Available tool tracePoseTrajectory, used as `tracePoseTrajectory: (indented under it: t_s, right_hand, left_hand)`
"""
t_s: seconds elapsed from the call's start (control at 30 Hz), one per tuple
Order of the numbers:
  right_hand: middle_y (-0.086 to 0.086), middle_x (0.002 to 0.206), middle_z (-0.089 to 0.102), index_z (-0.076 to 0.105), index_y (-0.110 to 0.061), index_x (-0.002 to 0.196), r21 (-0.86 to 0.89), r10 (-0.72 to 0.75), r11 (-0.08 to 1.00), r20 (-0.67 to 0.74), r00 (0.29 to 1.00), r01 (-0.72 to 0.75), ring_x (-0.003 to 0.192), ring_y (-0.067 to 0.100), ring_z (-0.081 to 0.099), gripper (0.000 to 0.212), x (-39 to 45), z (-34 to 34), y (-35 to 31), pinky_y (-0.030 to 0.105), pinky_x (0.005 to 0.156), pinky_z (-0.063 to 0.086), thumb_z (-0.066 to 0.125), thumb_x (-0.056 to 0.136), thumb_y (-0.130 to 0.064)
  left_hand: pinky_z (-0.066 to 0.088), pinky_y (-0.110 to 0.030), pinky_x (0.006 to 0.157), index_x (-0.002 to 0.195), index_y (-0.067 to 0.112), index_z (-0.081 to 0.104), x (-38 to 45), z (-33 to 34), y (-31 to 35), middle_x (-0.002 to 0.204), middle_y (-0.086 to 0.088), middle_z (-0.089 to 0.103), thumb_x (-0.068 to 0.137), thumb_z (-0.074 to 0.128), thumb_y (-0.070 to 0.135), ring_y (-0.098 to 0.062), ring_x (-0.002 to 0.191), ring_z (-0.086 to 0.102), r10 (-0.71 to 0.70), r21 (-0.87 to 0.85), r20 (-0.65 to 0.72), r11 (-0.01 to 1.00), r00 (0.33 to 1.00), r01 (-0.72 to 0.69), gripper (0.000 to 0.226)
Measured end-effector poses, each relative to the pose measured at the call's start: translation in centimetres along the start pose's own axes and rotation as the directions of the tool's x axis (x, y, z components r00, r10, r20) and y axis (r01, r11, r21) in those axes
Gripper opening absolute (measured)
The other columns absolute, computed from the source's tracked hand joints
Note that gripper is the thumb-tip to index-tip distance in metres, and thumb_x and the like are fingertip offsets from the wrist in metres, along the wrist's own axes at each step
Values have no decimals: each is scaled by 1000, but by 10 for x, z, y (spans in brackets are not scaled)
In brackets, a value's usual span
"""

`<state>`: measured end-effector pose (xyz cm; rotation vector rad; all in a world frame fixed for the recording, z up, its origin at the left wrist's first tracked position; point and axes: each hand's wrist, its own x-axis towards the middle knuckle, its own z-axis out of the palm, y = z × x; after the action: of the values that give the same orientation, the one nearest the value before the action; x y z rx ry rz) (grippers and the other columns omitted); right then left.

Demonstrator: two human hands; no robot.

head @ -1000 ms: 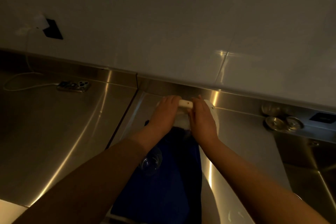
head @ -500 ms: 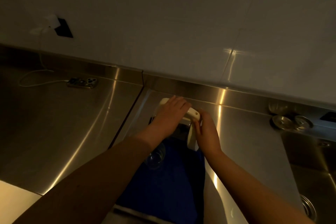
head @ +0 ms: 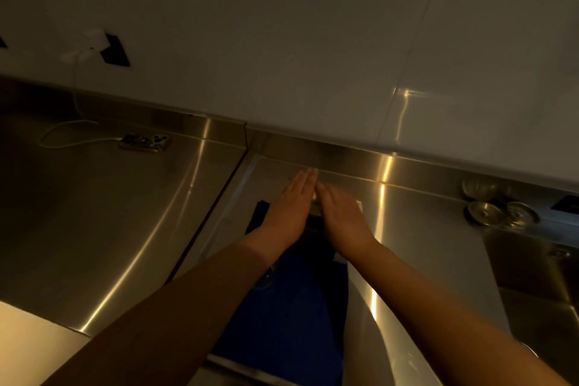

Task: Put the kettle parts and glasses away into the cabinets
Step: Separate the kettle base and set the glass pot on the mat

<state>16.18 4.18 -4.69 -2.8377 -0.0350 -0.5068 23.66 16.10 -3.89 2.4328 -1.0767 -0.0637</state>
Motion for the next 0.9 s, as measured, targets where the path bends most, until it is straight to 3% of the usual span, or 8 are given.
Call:
tracePoseTrajectory:
  t_s: [0.1,0.2,0.33,0.43,0.5,0.6,0.73,0.9]
  right_hand:
    - [18,130,52,36,-3,138,-72,-60,996,-13,998,59,118,34,51,84,10,3,-12,45,98,41,78,65,-11]
    - [15,130,53,36,-6,138,-82,-91,993,-42,995,87,115,31,52,81,10,6,-13,44,95,43,77,68,-14]
    - [13,125,54,37,-7,139,-93,-113,990,-41,993,109,102,28,54,78,9,3,-8,39,83,46,74,71,-13]
    - [14,124,54,37,-7,139,-88,-106,991,-41,994,102,104,30,54,79,8,3,-8,40,84,46,75,71,-13]
    - [14,123,53,33,-8,140,-76,-108,992,-25,994,106,106,31,52,86,8,0,-5,41,86,44,79,67,-14]
    - [16,116,54,33,-8,139,-22,-73,997,-70,995,72,100,33,54,90,8,-9,2,40,81,45,80,62,-9]
    - [16,124,49,33,-7,142,224,67,974,-208,976,-19,111,25,48,70,11,-22,1,33,90,42,66,80,-4]
    - [17,127,44,26,-6,144,483,215,872,-228,950,-81,116,20,44,67,4,-17,-10,23,97,32,57,84,3]
  left_hand:
    - [6,-30,115,149,19,-12,-2,2,-2,159,-4,-4,99,41,9,-18,146,5,-156,-111,10,981,988,156,74]
    - [19,-40,118,150,18,-8,-6,0,1,159,-7,6,102,34,19,-23,144,18,-209,-149,10,967,978,208,64]
    - [25,-38,115,151,12,3,-7,4,0,157,-10,15,101,35,14,-23,141,26,-243,-169,21,955,970,243,59]
    - [39,-29,101,143,10,27,-8,6,-1,141,-10,43,99,42,13,-20,122,48,-238,-126,-38,965,971,231,46]
    - [42,-25,88,137,12,35,-8,5,2,129,-9,50,98,44,14,-20,109,54,-201,-74,-62,978,978,196,40]
    - [49,-40,89,129,17,41,2,-1,11,121,-8,53,99,38,15,-23,103,57,-132,-103,-97,987,986,122,30]
    - [26,-44,113,144,13,29,21,-13,21,149,-7,35,88,60,10,-23,140,29,28,114,-135,993,990,-13,65]
    - [24,-44,110,141,14,36,19,-20,23,144,-4,41,83,63,16,-22,136,32,194,344,-91,927,977,-152,63]
